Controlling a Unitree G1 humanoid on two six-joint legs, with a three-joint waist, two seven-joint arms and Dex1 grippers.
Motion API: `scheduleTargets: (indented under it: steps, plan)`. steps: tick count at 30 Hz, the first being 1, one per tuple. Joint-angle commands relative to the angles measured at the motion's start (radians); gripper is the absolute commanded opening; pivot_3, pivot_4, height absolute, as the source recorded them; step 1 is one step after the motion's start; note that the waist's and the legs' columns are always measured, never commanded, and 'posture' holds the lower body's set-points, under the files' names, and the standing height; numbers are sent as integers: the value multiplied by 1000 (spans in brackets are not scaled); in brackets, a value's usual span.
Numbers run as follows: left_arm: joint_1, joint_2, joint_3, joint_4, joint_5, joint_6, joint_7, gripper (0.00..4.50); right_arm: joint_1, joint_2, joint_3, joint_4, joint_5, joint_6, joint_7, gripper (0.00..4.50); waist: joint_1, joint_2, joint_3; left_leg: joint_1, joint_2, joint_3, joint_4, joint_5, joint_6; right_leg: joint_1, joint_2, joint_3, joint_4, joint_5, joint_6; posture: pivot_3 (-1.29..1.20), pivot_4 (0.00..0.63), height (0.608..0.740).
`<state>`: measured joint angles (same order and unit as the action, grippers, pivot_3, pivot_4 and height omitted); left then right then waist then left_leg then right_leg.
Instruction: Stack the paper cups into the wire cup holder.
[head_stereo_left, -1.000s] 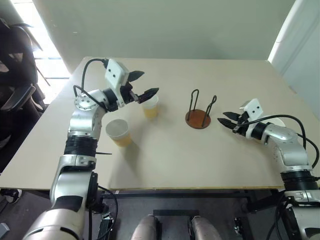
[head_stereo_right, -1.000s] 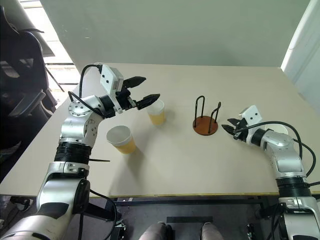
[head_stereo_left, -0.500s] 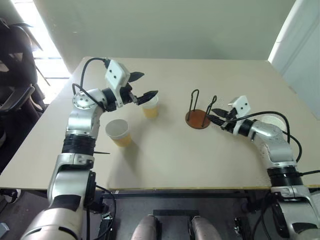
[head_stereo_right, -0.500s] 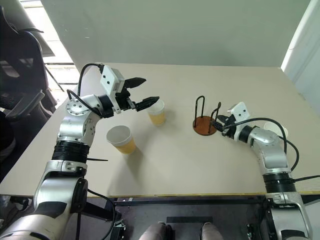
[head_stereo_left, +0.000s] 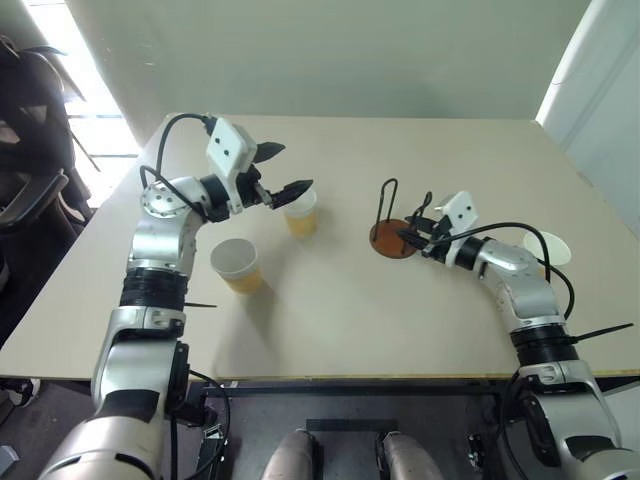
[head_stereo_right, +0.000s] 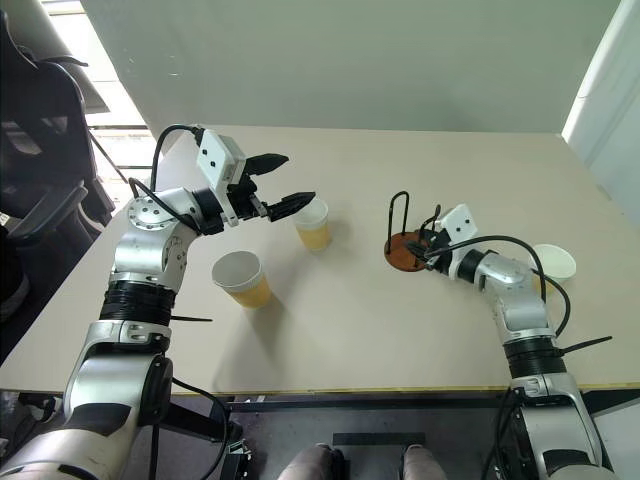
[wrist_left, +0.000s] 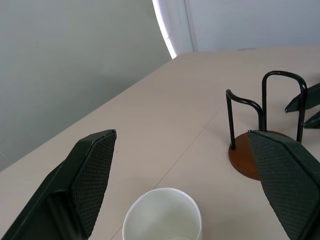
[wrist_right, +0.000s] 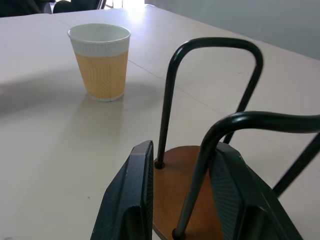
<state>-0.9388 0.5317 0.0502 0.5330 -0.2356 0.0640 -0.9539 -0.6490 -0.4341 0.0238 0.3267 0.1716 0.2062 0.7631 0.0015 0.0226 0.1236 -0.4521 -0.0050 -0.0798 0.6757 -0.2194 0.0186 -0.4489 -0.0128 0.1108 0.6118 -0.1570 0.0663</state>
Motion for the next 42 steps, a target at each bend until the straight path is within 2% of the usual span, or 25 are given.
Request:
scheduleTargets:
  steps: [1,16,19,22,33,37,42]
  plan:
    - [-24,11,21,-16,-7,-13,5,4484,-32,13,9,13,-23,-46,-21,1571,0,0,0,0,0,0,0,0,0,0,0,0,0,0,0,0,150,740]
    - [-18,18,25,-22,-9,-10,5,4484,-56,61,23,104,-58,-88,-18,1571,0,0,0,0,0,0,-1,0,0,-1,0,0,0,0,0,0,150,740]
    - [-18,18,26,-22,-10,-10,6,4500,-66,61,21,118,-57,-88,-15,1006,0,0,0,0,0,0,-2,0,0,-1,0,0,0,0,0,0,150,740]
    - [-17,17,27,-21,-10,-10,6,4500,-73,64,12,127,-51,-91,-20,42,0,0,0,0,0,0,-2,0,0,-1,0,0,0,0,0,0,150,740]
    - [-23,17,27,-8,-6,-13,3,4500,-90,40,-25,143,-24,-58,-11,42,0,0,0,-1,0,0,-2,0,0,-1,0,0,0,0,0,0,150,740]
    - [-34,13,24,7,-4,-17,0,4500,-105,8,-9,122,5,-12,94,42,0,0,0,-1,0,0,-2,0,-1,-2,0,0,0,0,-1,0,150,740]
    - [-50,8,17,29,-1,-25,-11,4500,-127,-50,32,27,70,106,297,42,-1,0,0,-2,0,0,-4,0,-1,-2,0,0,-1,0,-1,0,150,740]
